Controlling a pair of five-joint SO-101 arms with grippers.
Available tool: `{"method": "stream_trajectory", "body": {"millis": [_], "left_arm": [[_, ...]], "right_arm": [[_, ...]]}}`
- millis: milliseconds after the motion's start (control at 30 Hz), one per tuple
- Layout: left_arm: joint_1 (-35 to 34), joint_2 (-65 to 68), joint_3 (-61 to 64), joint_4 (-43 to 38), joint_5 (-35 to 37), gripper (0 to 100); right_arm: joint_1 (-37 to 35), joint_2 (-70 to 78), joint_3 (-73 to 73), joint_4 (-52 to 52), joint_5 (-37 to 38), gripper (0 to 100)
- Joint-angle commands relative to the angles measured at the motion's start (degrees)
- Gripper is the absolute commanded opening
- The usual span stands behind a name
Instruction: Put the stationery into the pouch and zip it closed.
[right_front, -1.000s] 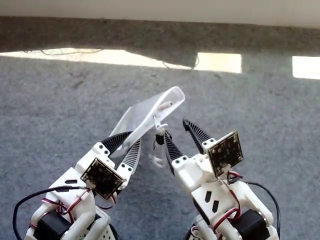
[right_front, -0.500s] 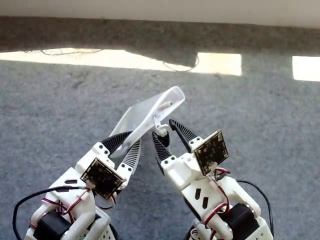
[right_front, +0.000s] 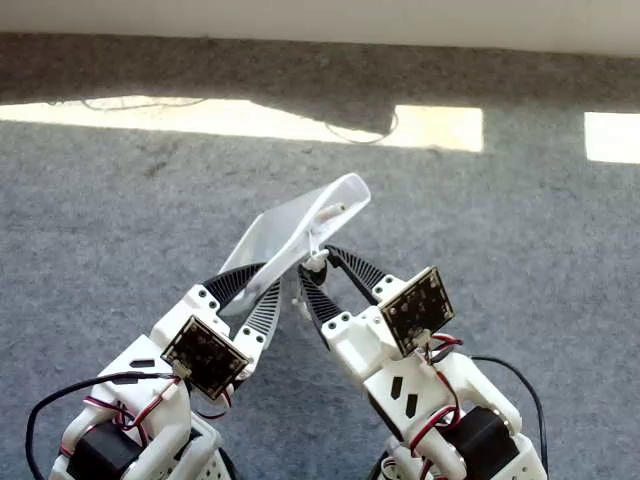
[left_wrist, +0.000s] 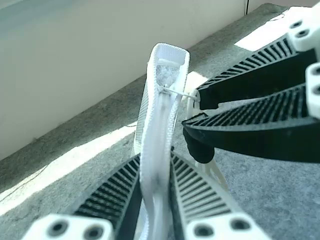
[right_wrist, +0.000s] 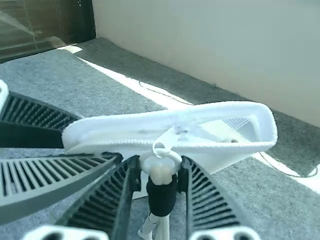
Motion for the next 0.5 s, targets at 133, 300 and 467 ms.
{"method": "stream_trajectory", "body": {"millis": [133, 300, 467], "left_arm": [[-0.7, -0.7, -0.1, -1.0, 0.2, 1], [-0.7, -0.7, -0.1, -0.9, 0.2, 1], [-0.8, -0.7, -0.8, 0.8, 0.2, 1]], "right_arm": [[-0.2, 0.0, -0.8, -1.6, 0.7, 3.8], [6.8, 0.5, -0.5, -4.6, 0.4, 3.6], [11.5, 0.7, -0.4, -7.3, 0.4, 3.4]]}}
